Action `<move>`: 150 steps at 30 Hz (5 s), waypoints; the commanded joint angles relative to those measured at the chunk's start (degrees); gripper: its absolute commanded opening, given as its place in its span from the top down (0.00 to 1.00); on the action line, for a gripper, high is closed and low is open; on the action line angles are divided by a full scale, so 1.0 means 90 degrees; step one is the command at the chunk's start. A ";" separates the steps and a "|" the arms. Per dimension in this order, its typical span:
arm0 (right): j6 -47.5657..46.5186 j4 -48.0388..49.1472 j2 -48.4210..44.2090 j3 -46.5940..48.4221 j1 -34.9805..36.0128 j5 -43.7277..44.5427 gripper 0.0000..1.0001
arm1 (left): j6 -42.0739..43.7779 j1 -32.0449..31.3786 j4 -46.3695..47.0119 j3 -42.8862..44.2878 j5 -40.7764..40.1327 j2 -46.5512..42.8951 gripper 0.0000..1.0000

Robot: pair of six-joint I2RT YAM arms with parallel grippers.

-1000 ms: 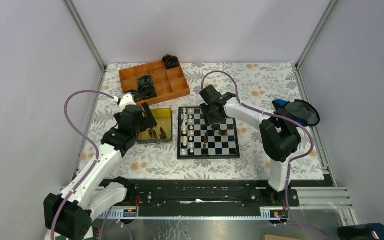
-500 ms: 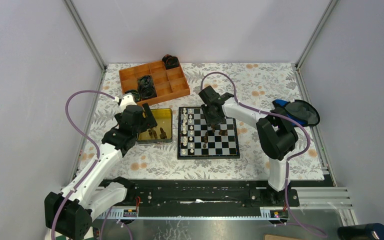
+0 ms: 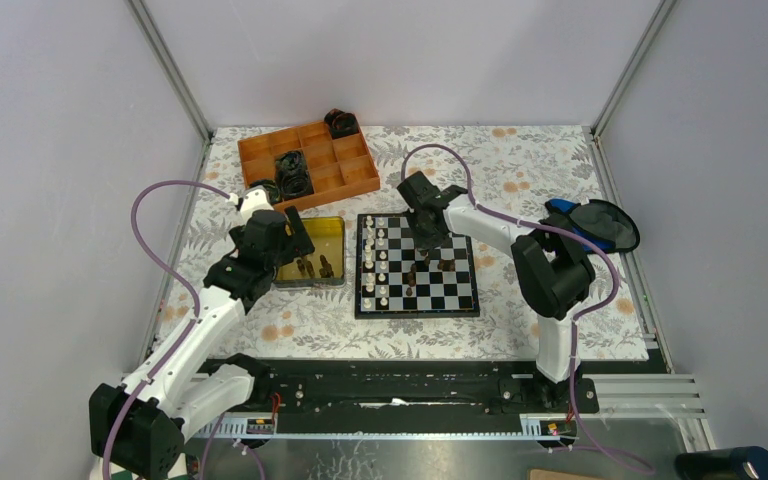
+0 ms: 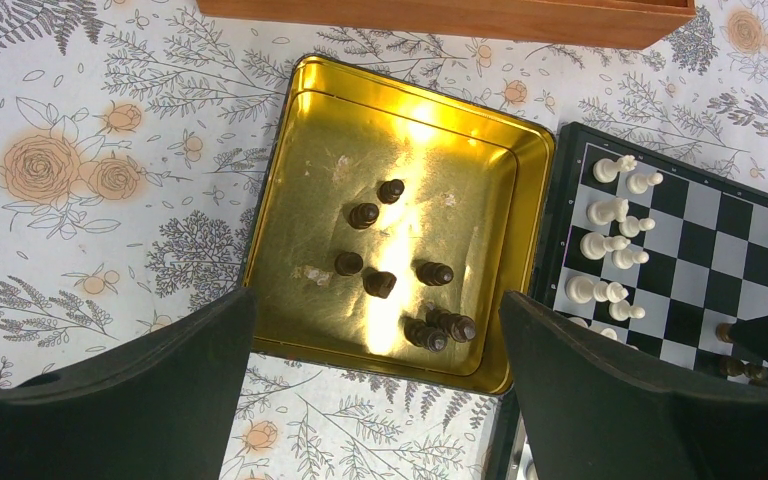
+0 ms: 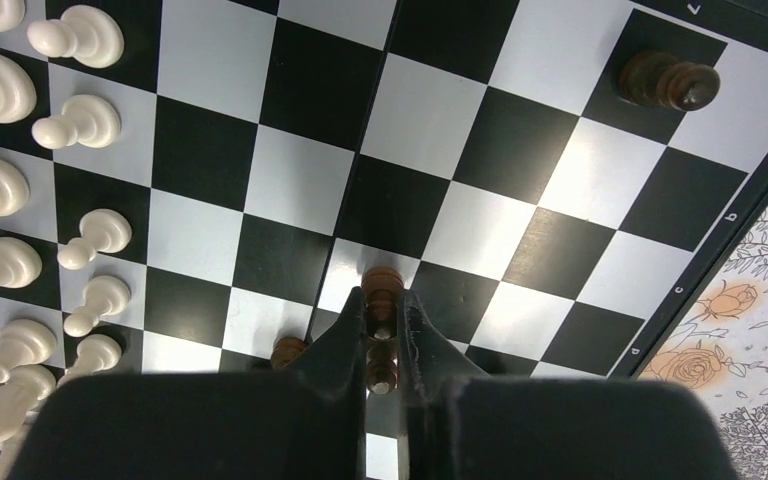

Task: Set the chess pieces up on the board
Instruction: Pick up the chess piece from the chessboard, then place the chess piece on the chessboard, then pick up the chess piece from the chessboard.

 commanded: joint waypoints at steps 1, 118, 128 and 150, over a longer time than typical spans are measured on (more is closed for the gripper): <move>-0.0037 -0.0017 -0.0258 0.0307 -0.0022 0.0163 0.95 | 0.0019 0.0055 0.0050 -0.0085 -0.0097 -0.0031 0.01; -0.0617 0.0301 -0.1078 -0.1006 0.0010 -0.0728 0.52 | -0.0001 0.0055 0.0187 -0.0174 -0.0020 0.0171 0.01; -0.0609 0.0355 -0.0775 -0.0842 0.0016 -0.0741 0.53 | 0.0019 0.0055 0.0199 -0.0164 -0.0025 0.0189 0.01; -0.0657 0.0352 -0.0658 -0.0612 0.0013 -0.0429 0.99 | 0.0058 0.0056 0.0228 -0.0157 -0.0024 0.0246 0.01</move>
